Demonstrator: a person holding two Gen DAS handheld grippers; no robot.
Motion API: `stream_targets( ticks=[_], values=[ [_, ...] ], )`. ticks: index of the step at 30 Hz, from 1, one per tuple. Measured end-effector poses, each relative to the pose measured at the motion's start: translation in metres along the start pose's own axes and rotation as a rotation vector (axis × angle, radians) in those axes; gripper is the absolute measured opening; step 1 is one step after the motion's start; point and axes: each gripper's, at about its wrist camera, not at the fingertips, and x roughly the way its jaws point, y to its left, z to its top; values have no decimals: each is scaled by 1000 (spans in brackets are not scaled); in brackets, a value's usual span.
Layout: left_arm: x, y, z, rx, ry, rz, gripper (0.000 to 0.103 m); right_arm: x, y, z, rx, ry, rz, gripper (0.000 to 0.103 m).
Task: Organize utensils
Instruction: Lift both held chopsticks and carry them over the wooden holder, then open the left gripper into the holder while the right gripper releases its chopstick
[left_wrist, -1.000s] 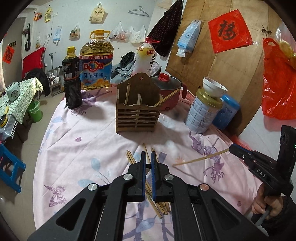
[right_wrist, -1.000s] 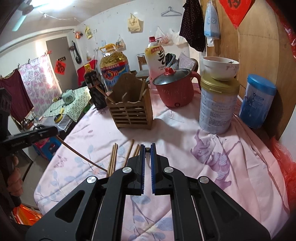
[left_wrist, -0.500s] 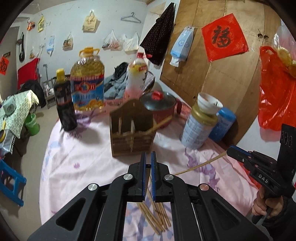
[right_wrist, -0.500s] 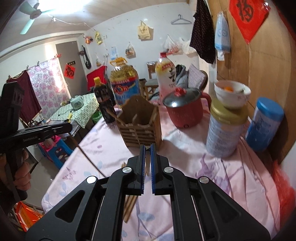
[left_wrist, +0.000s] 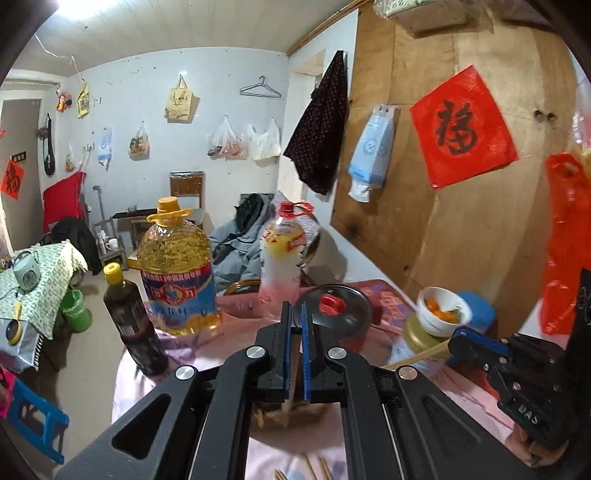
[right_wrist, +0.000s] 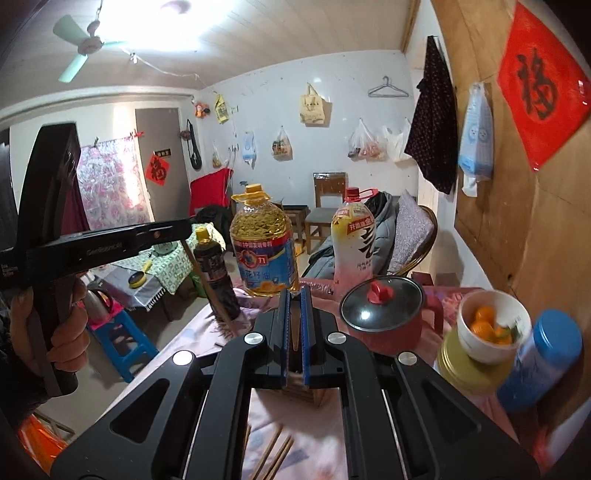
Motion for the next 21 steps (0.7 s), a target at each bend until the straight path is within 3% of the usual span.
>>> stream_targets(
  ticks=[7,8,9,11,16,21],
  values=[
    [71,27,-27,-64,108,52,6,62,-8,-16,23,137,6,10],
    [78,32,-33,-79,134,61,10,64,-9,-20,34,144,5,11],
    [80,36,-39,-97,151,51,20,63,-9,-21,40,145,13,11],
    [78,42,-49,-128,156,62,40,57,-8,-25,32,133,3,11],
    [55,53,-63,-154,145,85,45,37,-7,-28,38,100,-18,12],
    [23,60,-83,-174,131,120,58,12,-5,-40,79,92,-31,22]
  ],
)
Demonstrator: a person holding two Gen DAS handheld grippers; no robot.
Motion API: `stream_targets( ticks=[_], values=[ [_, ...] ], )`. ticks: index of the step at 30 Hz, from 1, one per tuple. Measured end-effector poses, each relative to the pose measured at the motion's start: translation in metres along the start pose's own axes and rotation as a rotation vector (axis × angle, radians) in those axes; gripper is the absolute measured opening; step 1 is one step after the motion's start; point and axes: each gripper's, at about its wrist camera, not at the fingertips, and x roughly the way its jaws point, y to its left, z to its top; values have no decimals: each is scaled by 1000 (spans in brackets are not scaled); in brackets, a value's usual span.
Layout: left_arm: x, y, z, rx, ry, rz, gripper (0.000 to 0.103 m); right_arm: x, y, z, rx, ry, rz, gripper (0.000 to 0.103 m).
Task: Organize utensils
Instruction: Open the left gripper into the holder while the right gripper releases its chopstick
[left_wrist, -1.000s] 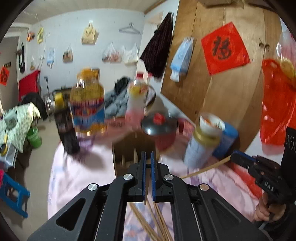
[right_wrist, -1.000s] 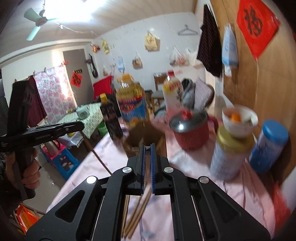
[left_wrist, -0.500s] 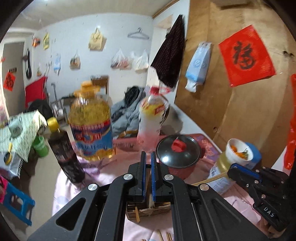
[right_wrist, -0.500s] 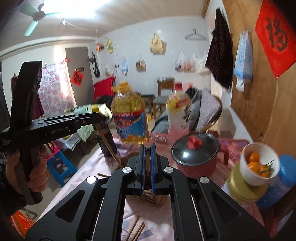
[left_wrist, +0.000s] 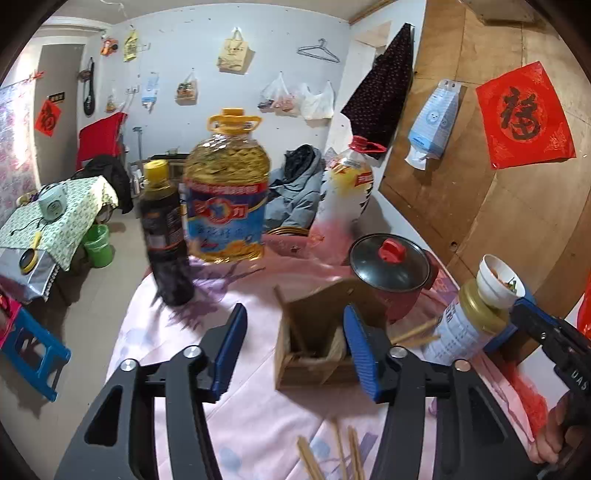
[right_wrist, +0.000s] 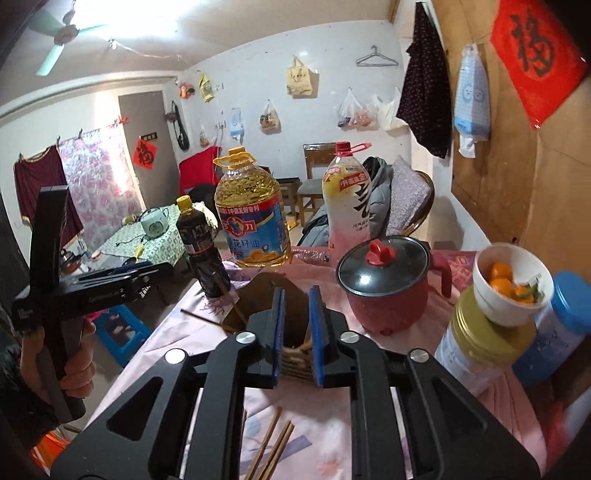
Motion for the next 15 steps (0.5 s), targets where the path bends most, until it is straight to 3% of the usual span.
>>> stream_targets(
  ticks=[9,15],
  values=[
    [-17,19,-72,-49,107,33,62,-16,9,-59,24,98,-23,31],
    [-13,13,-145,-33,235,34,68,-16,10,-113,72,200,-18,41]
  ],
)
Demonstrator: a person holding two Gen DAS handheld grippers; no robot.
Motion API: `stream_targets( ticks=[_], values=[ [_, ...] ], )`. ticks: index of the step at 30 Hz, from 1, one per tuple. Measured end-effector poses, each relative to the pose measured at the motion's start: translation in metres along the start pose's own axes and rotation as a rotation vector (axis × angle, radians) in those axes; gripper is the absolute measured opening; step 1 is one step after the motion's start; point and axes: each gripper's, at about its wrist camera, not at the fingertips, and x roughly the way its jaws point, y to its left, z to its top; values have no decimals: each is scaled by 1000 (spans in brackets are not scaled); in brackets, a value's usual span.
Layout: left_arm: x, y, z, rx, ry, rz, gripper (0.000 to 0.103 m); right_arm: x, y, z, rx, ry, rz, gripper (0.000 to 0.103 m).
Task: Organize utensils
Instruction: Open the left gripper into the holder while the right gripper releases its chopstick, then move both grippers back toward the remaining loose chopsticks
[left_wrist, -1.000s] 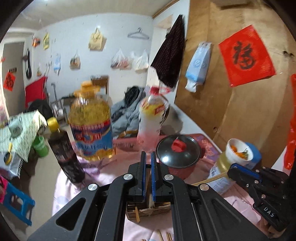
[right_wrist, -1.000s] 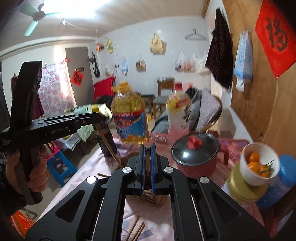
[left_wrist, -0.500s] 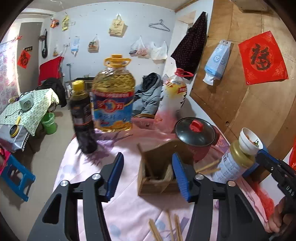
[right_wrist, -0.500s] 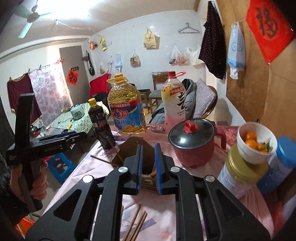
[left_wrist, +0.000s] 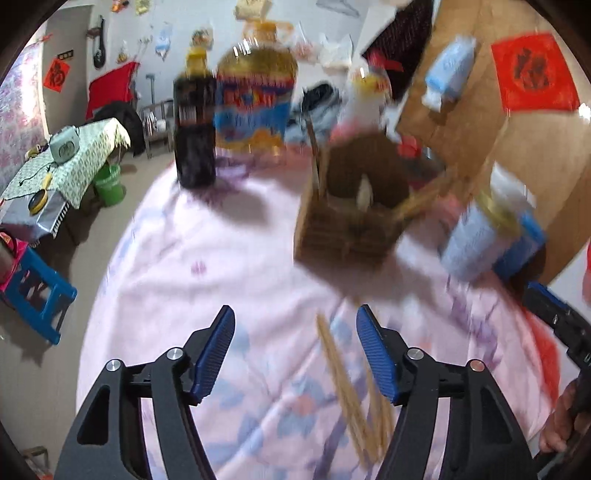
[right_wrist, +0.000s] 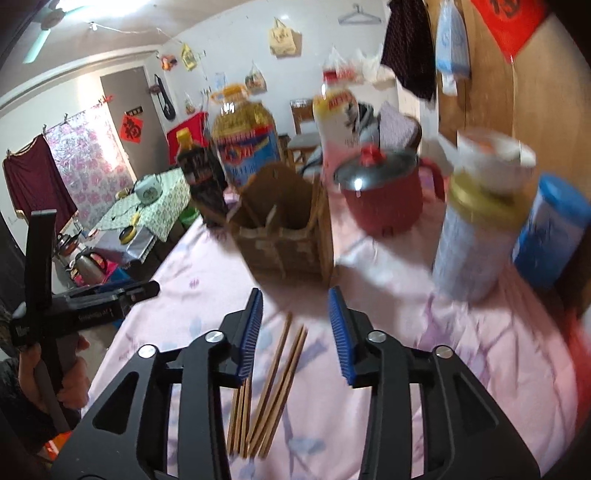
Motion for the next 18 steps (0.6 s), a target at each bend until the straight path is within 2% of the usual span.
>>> stream_targets(
  ticks=[7,11,13,16,18],
  values=[
    [34,-28,-89,120,182,-23,68,25,3,-78,-61,178,-33,41],
    [44,-43,-112,210,242,-46,68,36,6,-114,-87,275,-34,42],
    [49,-47,-118,225,273,-80,68,40,7,-122,-80,304,-24,41],
    [54,-52,-123,241,300,-126,71,38,7,-125,-78,302,-26,41],
    [59,-55,-128,258,320,-131,71,37,6,-126,-74,300,-29,42]
  ],
)
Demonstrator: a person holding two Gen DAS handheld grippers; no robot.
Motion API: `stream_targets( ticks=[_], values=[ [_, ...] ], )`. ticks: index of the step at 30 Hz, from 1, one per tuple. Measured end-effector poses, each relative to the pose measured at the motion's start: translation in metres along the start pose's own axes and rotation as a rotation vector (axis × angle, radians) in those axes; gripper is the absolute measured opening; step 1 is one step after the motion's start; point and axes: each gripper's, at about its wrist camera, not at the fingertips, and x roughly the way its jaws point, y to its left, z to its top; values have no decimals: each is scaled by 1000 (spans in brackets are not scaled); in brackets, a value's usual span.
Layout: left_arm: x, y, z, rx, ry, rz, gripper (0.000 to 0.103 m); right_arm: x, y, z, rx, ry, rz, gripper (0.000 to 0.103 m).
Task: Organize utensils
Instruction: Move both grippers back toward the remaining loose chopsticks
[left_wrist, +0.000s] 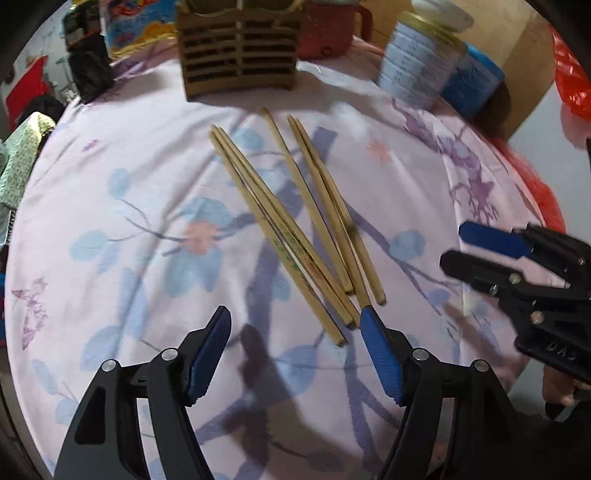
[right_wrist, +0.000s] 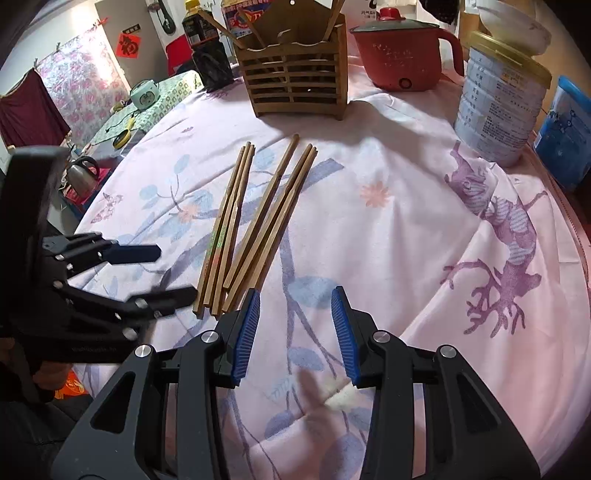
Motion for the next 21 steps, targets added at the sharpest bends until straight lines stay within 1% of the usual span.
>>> stream_targets(
  ticks=[3,7,8,10,11,12,14,16,18,21],
  values=[
    [7,1,-1,0,25,5,72,-1,0,0,3,2,-4,41],
    [7,3,-2,4,11,19,72,-2,0,-1,2,1,-8,41],
    [7,2,-2,13,7,35,72,-2,0,-1,2,3,-10,42],
    [8,4,-4,34,-7,116,81,-3,0,-1,2,4,-11,42],
    [7,10,-6,19,-18,143,84,-3,0,-2,2,3,-11,41],
    [6,15,-7,0,-20,147,84,-3,0,-2,3,2,-11,42],
    [2,35,-9,-77,-15,146,84,-2,0,-3,5,4,-8,42],
    [-3,49,-11,-125,-16,159,83,-1,1,-3,2,10,1,41],
    [-7,54,-13,-135,-22,155,82,1,5,-3,-7,17,12,41],
    [-11,47,-15,-119,-40,126,82,6,11,-3,-28,33,35,42]
  ],
)
